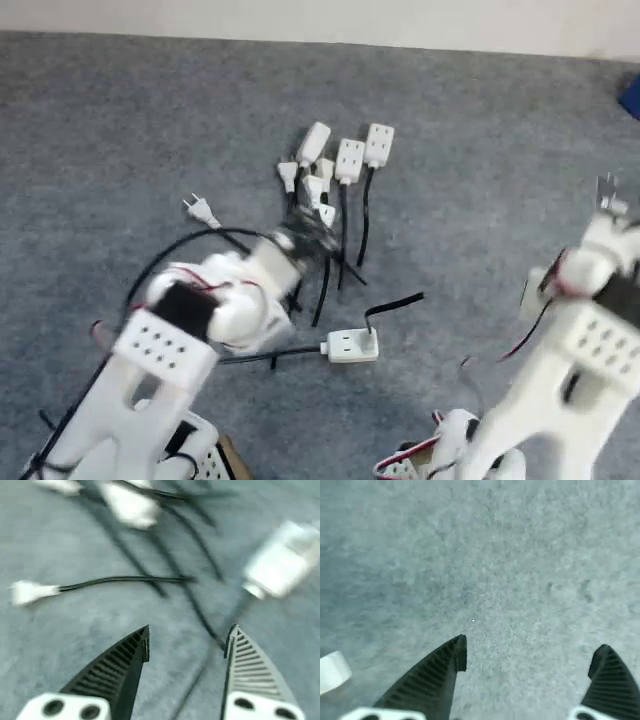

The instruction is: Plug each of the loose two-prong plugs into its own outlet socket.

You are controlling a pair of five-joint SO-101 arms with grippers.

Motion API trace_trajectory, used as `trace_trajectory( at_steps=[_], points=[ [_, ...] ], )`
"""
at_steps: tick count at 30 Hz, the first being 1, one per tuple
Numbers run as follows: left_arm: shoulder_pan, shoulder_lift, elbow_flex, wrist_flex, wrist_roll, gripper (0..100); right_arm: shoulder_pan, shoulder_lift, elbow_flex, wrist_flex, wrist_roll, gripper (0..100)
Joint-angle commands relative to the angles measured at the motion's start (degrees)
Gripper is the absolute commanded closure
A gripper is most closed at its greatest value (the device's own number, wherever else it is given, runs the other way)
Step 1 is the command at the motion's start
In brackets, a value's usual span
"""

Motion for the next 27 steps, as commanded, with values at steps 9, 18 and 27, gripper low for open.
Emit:
trace_trajectory(
  at_steps=[9, 18, 27],
  points=[
    [6.0, 22.0, -3.5, -2.0, -12.0, 75, 1.7, -28.0, 42.9, -18.6, 1.0, 63.0],
    [9.9, 28.6, -3.9, -9.4, -15.5, 75, 1.6, -29.3, 43.4, -18.7, 1.0, 63.0],
    [14.5, 29.1, -6.0, -18.8, -15.5, 75, 8.2, -29.4, 43.6, -22.3, 0.9, 63.0]
  ],
)
